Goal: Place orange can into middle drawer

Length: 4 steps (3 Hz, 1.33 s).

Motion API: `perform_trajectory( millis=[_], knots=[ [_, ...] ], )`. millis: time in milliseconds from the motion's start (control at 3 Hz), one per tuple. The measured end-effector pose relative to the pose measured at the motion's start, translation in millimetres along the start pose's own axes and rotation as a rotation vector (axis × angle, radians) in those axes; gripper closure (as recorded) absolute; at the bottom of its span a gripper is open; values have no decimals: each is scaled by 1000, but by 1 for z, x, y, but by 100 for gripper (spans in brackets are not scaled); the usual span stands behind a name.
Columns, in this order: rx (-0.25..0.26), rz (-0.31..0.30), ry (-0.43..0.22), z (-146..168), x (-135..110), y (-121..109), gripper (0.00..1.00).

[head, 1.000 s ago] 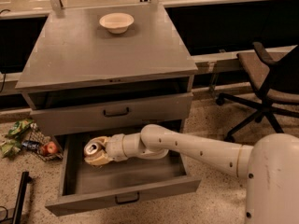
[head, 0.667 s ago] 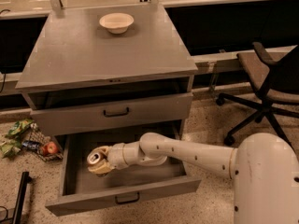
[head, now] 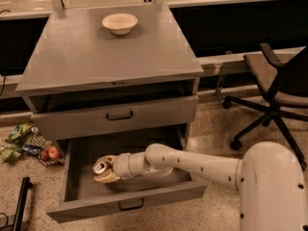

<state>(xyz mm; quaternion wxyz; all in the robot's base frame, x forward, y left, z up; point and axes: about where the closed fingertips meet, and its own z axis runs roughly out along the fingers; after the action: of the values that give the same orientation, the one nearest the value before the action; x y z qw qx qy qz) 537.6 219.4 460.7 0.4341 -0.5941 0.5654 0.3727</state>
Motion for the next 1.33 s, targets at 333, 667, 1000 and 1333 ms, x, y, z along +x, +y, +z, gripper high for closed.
perform_trajectory(
  millis=[333, 667, 1000, 1333],
  knots=[
    [44, -11, 14, -2, 11, -1, 30],
    [71, 1, 17, -4, 19, 0, 7],
    [90, 19, 26, -9, 23, 5, 0],
    [173, 74, 62, -45, 12, 11, 21]
  ],
)
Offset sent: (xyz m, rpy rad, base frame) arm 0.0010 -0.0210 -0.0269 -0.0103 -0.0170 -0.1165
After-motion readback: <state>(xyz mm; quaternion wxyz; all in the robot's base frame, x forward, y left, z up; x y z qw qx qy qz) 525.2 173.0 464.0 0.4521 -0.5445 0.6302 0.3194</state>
